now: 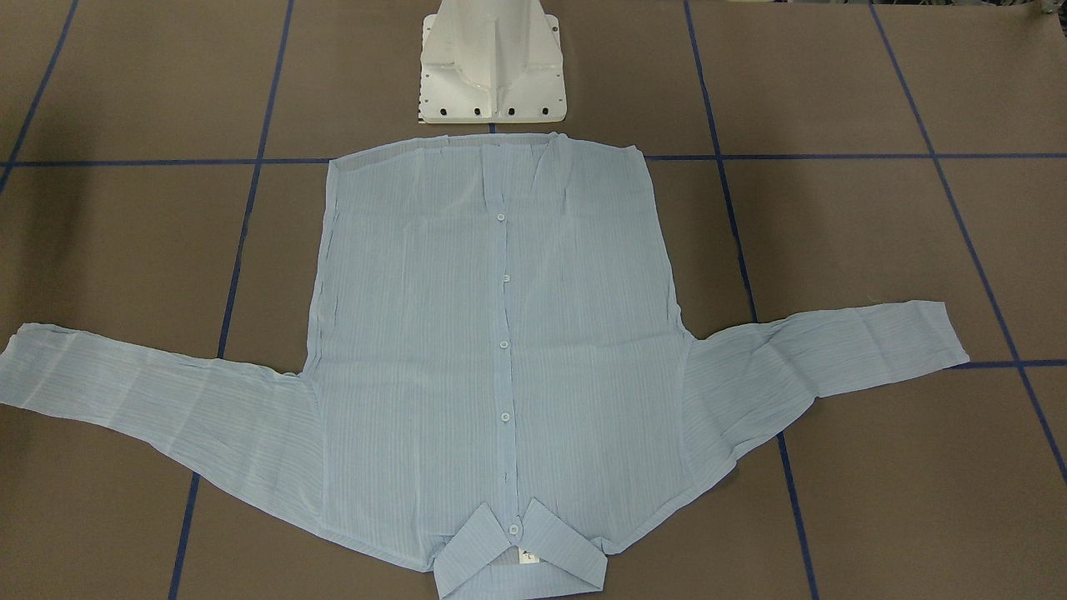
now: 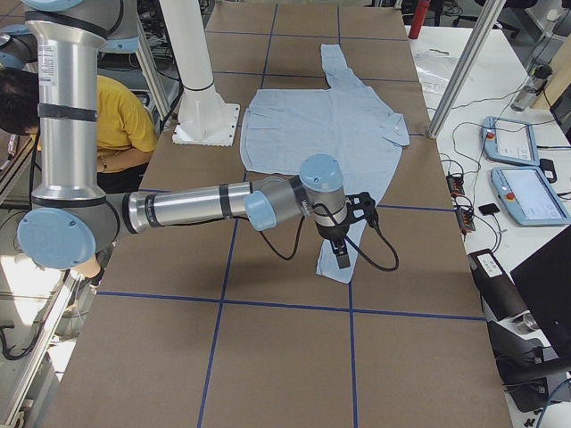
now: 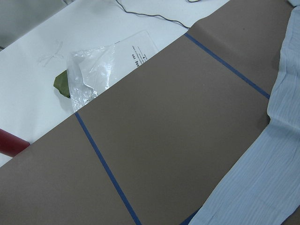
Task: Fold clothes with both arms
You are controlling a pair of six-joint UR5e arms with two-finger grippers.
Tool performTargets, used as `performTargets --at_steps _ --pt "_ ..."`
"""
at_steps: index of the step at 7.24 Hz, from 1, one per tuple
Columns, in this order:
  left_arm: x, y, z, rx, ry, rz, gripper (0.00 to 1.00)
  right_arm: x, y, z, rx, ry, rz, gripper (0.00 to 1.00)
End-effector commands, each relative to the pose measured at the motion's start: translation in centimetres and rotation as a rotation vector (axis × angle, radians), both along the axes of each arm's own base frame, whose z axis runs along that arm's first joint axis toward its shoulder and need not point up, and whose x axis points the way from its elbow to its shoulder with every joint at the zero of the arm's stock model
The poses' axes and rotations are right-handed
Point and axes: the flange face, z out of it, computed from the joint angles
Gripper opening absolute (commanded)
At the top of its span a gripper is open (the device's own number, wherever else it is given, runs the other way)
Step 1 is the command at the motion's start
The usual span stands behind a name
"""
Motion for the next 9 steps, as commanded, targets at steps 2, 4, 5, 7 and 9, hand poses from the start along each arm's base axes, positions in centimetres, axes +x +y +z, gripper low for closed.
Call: performTargets --at_steps 2,4,5,7,9 --pt "0.0 0.0 -0.1 0.006 0.001 0.001 1.00 -9.3 -3.3 7.8 0.006 -0.205 0.174 0.99" --pt "0.0 0.1 -0.2 0.020 0.002 0.002 1.00 -14.7 -5.3 9.6 0.033 -0.176 0.223 0.98" --pt "0.0 0.3 -0.2 0.026 0.003 0.002 1.00 -14.5 -4.7 10.4 0.022 -0.170 0.224 0.96" --pt "0.2 0.5 -0.3 0.024 0.027 0.027 1.00 -14.0 -3.2 12.9 0.018 -0.161 0.224 0.79" --pt "0.3 0.6 -0.4 0.025 0.037 0.039 1.00 -14.9 -2.7 14.1 0.027 -0.138 0.221 0.76"
